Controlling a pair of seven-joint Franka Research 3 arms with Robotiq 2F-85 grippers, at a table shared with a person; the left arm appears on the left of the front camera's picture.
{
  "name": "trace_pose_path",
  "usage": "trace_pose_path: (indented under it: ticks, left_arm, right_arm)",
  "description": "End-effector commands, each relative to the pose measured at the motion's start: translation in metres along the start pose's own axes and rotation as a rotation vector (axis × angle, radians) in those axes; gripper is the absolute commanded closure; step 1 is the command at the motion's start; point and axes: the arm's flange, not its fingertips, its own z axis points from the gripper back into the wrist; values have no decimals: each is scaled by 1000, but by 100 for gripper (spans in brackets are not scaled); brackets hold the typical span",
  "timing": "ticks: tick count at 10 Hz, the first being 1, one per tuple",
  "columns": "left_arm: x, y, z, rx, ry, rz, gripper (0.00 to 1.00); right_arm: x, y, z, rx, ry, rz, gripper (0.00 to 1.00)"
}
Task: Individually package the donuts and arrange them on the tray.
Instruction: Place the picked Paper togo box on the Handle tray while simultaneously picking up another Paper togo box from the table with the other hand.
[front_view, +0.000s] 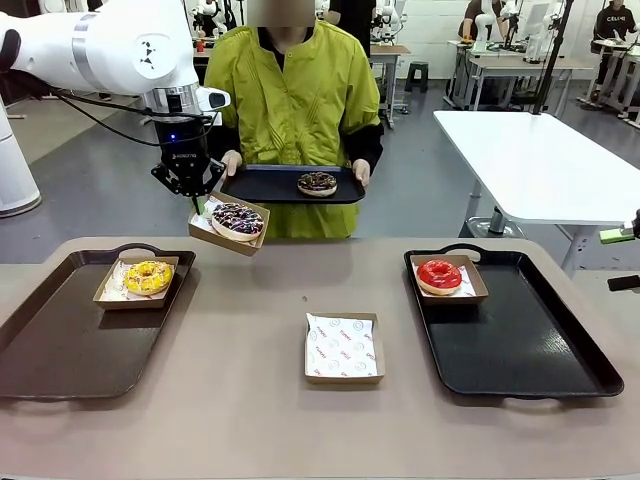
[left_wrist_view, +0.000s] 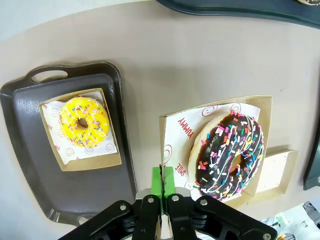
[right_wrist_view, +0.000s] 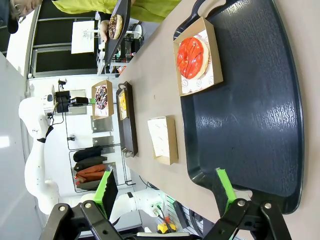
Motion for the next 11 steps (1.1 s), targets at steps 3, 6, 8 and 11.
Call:
trace_pose_path:
  ticks: [3, 6, 8, 11]
  left_arm:
    - [-1, 2, 1, -2, -5, 3, 100]
    - [-1, 2, 1, -2, -5, 3, 100]
    - [-1, 2, 1, -2, -5, 3, 100]
    - [-5, 4, 2, -17, 25, -36, 99]
  right_arm:
    - [-3, 1, 0, 4, 2, -1, 0]
    - [-3, 1, 0, 4, 2, -1, 0]
    - [-3, 1, 0, 4, 2, -1, 0]
    - [4, 6, -5, -52, 19, 7, 0]
